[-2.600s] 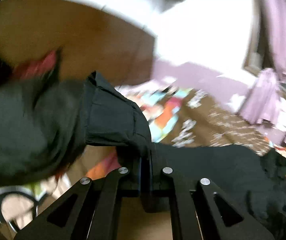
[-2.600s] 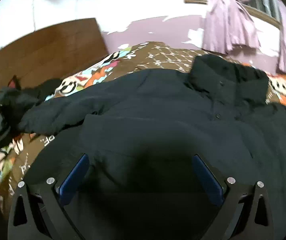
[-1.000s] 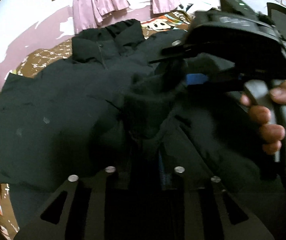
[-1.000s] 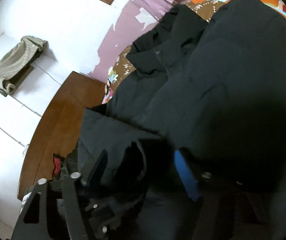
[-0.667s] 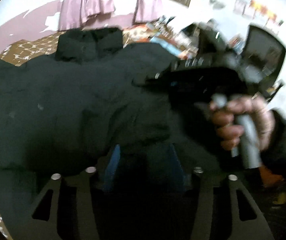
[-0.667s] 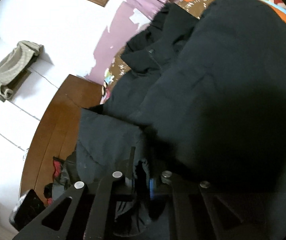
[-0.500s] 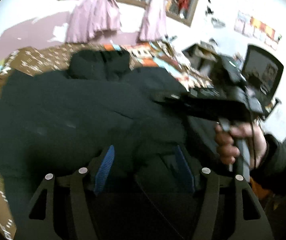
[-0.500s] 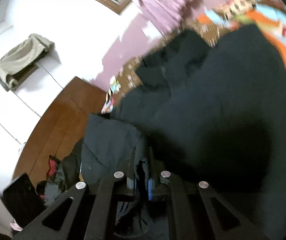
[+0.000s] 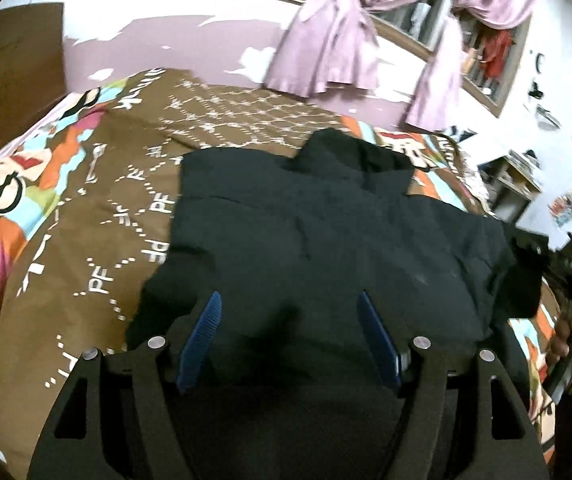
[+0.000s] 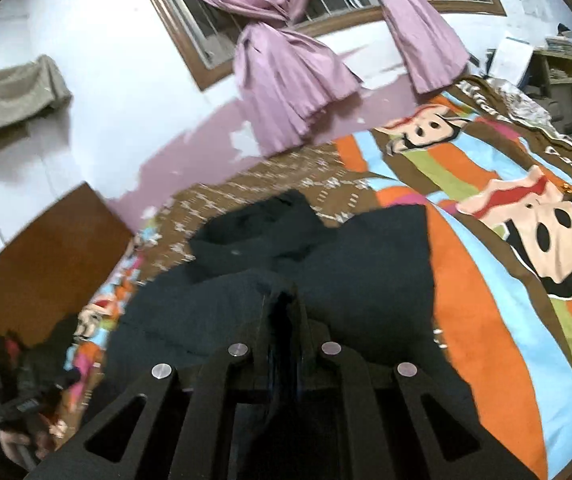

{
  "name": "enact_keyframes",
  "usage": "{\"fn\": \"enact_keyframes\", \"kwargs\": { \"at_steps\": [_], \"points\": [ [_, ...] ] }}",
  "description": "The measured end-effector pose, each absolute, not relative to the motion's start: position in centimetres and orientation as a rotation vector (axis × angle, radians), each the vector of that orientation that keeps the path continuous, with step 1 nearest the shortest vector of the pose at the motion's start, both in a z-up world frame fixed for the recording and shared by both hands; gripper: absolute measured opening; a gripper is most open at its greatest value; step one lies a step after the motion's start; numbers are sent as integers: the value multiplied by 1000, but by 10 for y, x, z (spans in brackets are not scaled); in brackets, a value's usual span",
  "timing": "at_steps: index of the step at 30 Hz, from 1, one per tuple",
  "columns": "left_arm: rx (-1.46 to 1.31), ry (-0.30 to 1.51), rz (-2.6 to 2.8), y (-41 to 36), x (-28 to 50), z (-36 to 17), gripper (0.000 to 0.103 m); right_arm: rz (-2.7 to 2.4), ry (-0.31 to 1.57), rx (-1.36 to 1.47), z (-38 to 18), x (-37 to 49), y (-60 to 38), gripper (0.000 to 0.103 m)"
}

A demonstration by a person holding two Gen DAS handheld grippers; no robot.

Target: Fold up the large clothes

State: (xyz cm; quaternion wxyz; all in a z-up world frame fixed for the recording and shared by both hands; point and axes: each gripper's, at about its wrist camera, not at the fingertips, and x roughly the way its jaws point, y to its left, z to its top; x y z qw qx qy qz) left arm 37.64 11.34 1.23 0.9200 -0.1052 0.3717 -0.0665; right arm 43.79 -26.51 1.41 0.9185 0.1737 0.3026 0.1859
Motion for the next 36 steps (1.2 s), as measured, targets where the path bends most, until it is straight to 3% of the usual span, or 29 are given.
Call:
{"fn": "enact_keyframes", "kwargs": {
  "at_steps": [3,6,7,9,12,22,25,36],
  "points": [
    [-237,775,-100,132,376,7,65,322,662,324,-6,447,-265,7],
    [-257,788,-94,136,373,1,65,292,702,300,-18,454,-264,14],
    [-254,788,-100,135,375,0,65,280,705,290,-18,455,-264,19],
    [-234,781,-122,128,381,0,65,252,681,258,-14,455,-264,46],
    [-183,758,-190,109,395,3,65,244,628,176,-4,451,-255,62],
    [-98,841,-382,66,431,-21,65,346,722,-188,-28,461,-208,68],
    [-36,901,-391,59,431,-41,65,286,781,-291,-50,466,-209,75],
    [75,976,-351,44,434,-83,65,293,772,-288,-95,471,-213,80]
  ]
}}
